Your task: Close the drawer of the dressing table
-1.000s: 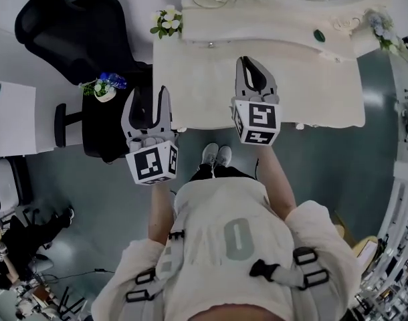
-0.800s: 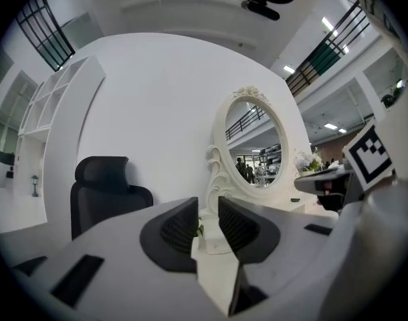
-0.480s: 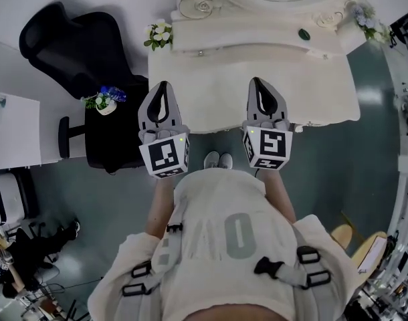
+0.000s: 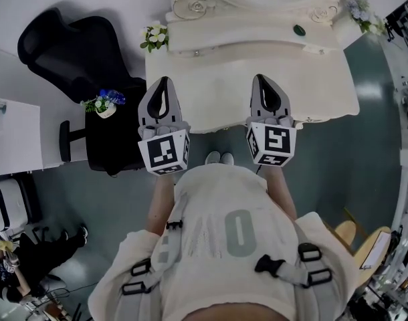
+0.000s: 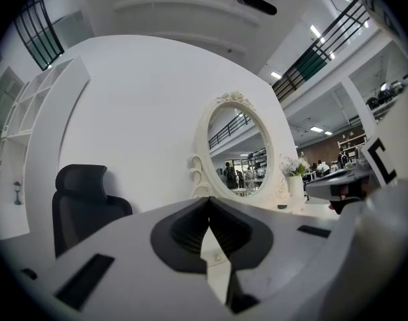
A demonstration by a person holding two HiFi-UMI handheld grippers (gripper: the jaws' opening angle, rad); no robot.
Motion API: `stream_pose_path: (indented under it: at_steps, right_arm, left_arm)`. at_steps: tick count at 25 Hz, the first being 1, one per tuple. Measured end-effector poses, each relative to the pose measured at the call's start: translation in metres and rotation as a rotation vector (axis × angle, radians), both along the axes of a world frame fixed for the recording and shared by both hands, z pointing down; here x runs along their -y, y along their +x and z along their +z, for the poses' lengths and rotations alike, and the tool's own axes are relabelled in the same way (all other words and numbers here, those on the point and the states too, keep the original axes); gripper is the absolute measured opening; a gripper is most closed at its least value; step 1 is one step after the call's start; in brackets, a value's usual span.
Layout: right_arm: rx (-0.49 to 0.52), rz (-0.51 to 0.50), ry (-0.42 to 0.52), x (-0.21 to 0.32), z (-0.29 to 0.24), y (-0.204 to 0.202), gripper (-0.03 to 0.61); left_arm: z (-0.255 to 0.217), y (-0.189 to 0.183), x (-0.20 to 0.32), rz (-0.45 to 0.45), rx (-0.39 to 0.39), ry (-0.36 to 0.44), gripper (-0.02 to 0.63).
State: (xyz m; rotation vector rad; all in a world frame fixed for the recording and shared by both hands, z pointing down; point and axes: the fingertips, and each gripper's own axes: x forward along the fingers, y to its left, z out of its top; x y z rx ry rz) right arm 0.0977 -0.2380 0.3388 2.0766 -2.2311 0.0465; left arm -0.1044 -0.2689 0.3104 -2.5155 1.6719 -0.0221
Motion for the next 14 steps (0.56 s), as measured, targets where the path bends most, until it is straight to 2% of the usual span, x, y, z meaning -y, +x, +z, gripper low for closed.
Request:
stream_pose_path:
  at_steps: [14]
  right_arm:
    - [0.003,-0.01,-0.036,0.001,0.01,-0.005,0.006]
  left_arm:
    - [0.009,-0.011,0.008,-0.016,0.002,-0.029,0.018]
